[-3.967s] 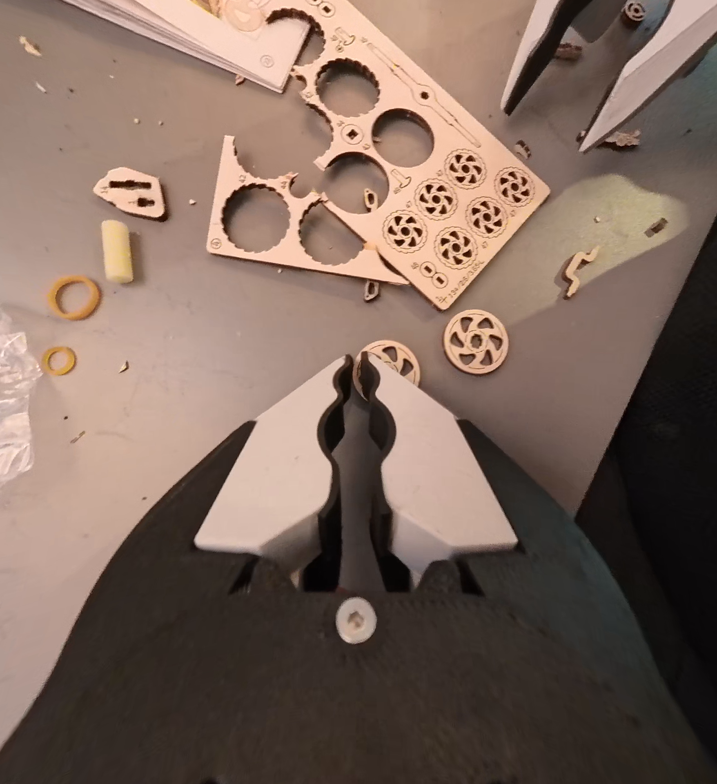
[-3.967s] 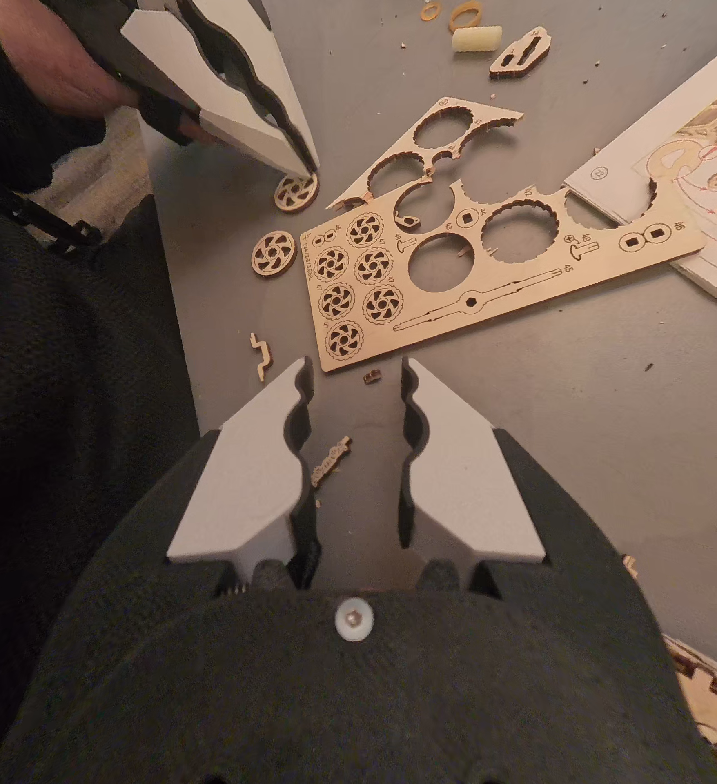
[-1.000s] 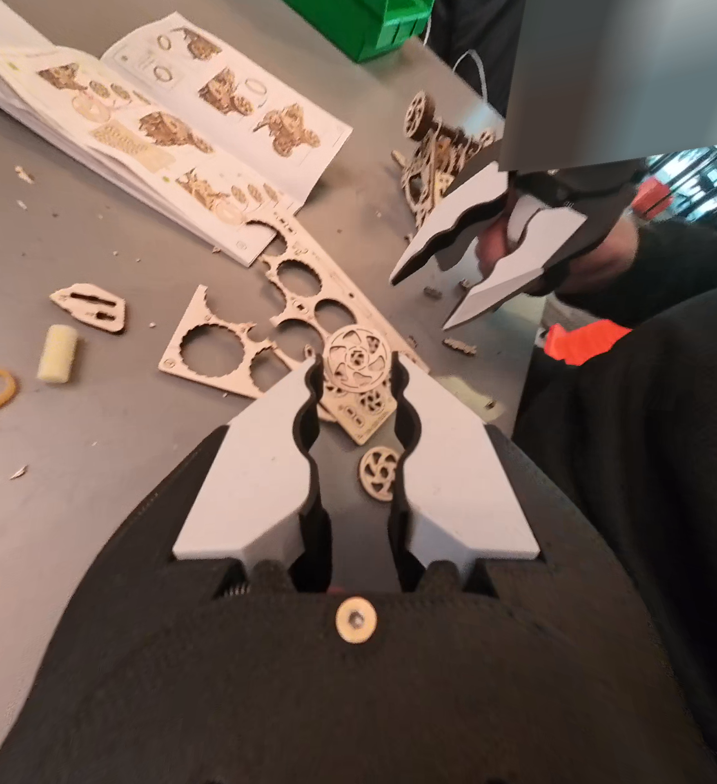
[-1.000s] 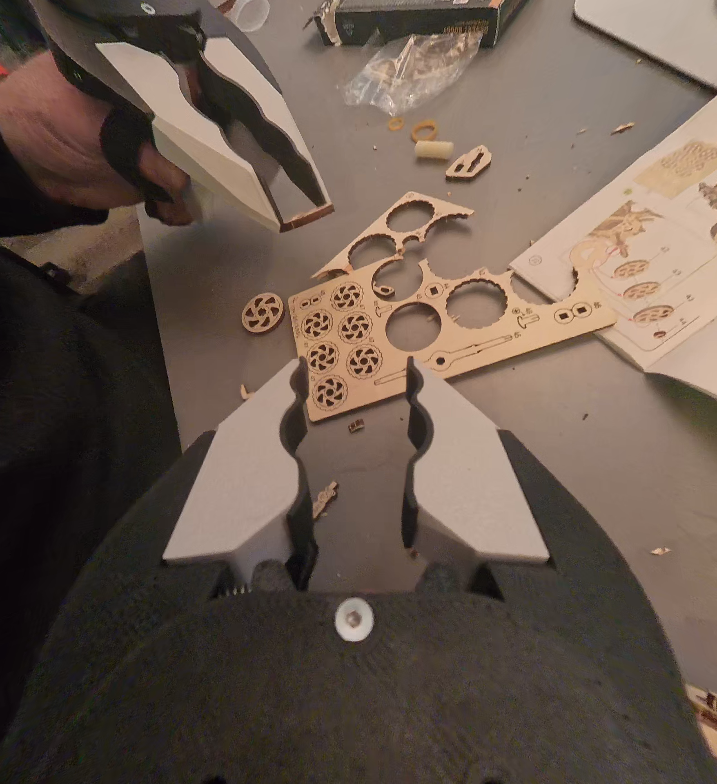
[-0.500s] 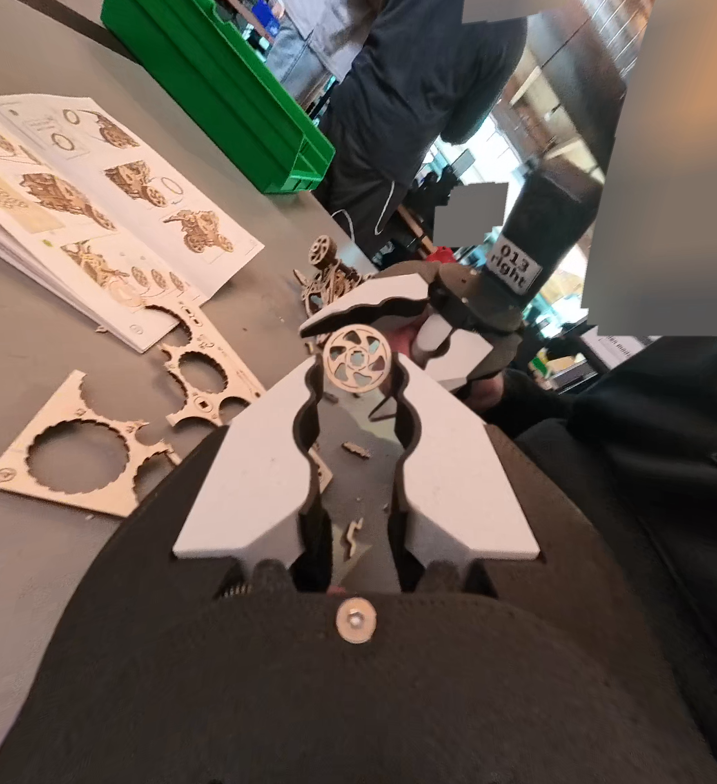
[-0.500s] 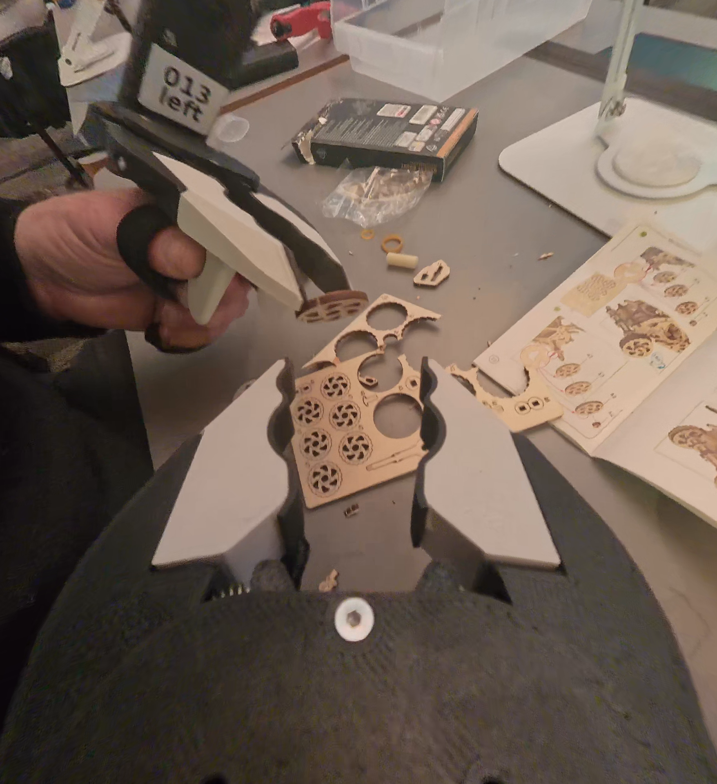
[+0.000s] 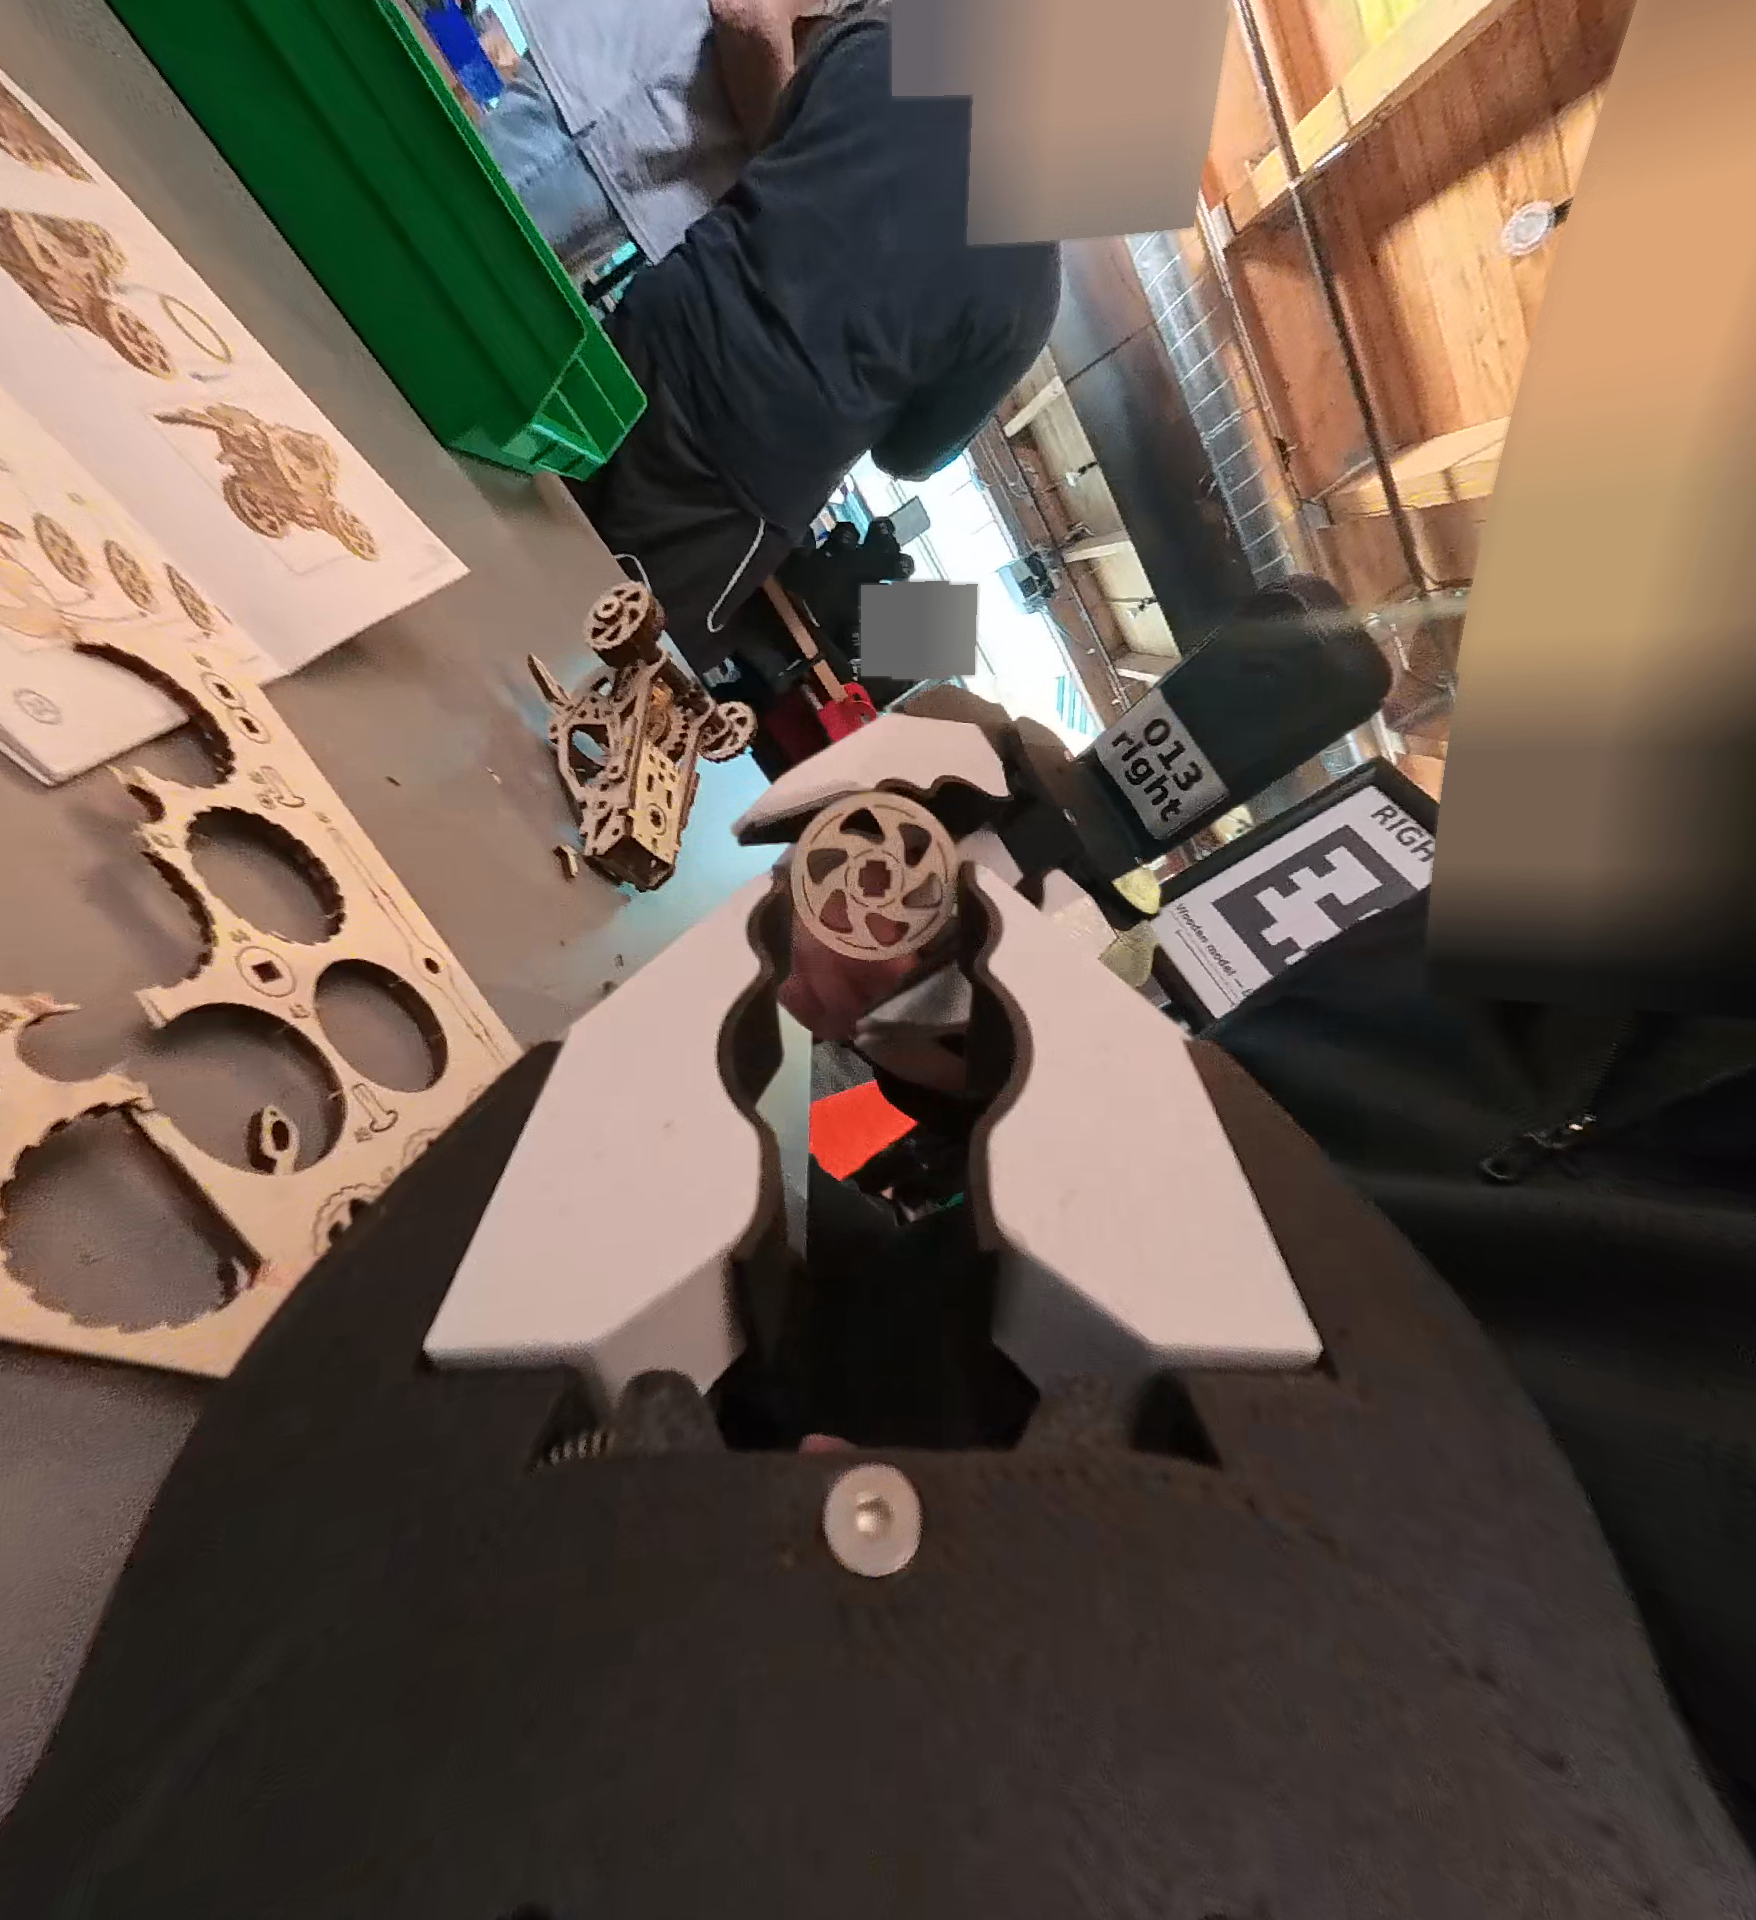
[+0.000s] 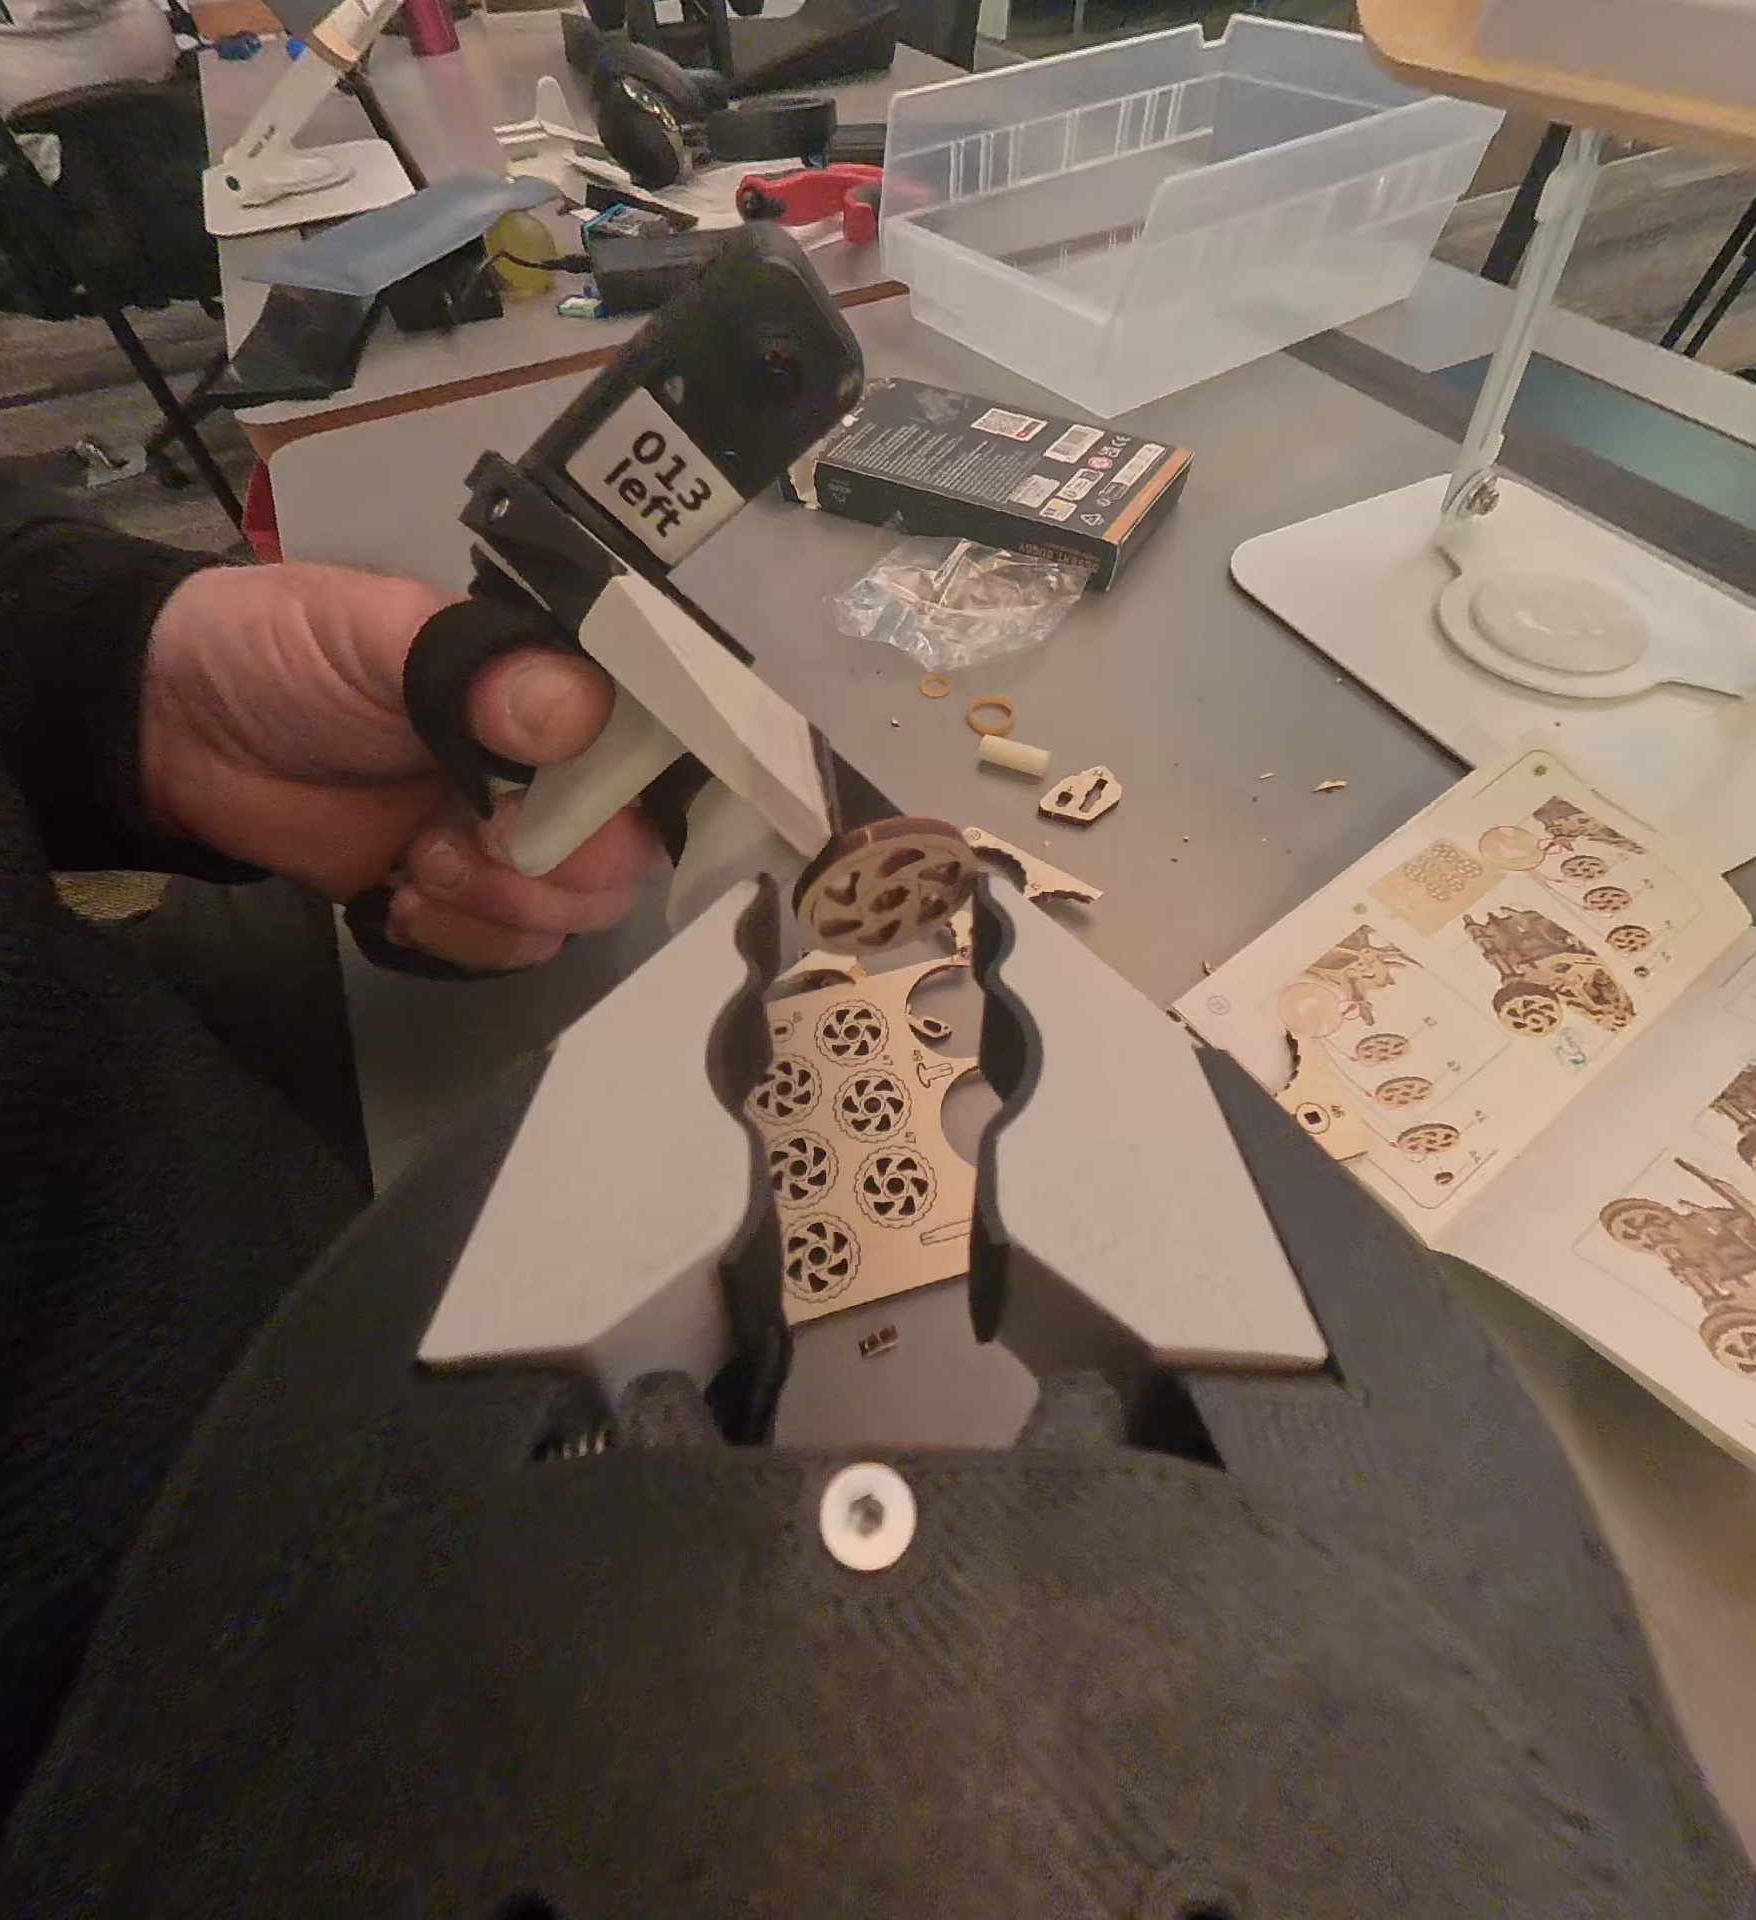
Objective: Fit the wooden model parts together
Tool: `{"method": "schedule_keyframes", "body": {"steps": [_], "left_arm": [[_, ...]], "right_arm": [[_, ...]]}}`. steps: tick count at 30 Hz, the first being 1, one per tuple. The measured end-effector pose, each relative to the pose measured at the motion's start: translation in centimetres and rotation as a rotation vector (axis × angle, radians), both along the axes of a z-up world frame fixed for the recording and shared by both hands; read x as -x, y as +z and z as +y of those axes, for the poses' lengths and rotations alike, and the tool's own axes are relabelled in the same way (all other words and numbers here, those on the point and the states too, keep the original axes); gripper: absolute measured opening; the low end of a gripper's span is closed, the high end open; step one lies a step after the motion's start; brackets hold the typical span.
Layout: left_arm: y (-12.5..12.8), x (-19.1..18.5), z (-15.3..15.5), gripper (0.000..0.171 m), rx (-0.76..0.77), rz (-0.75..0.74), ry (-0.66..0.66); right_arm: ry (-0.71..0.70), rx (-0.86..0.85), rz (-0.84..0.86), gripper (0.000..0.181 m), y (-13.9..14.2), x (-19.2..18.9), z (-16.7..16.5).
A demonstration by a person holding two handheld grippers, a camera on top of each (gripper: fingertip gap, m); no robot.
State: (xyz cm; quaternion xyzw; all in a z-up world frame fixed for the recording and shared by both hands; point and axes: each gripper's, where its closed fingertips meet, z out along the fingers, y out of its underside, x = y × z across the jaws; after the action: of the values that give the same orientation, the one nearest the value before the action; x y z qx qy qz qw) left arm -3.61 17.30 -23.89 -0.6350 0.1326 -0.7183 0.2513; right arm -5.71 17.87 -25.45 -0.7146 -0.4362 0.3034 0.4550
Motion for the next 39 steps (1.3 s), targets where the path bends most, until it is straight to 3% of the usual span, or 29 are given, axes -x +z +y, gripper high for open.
{"method": "schedule_keyframes", "body": {"steps": [9, 39], "left_arm": [[-0.4, -0.4, -0.4, 0.029, 0.055, -0.043, -0.035], [-1.9, -0.7, -0.7, 0.035, -0.011, 0.077, -0.051]], "right_arm": [[0.018, 0.008, 0.011, 0.03, -0.4, -0.3, -0.3], [0.042, 0.037, 0.002, 0.03, -1.7, -1.0, -0.4]]}}
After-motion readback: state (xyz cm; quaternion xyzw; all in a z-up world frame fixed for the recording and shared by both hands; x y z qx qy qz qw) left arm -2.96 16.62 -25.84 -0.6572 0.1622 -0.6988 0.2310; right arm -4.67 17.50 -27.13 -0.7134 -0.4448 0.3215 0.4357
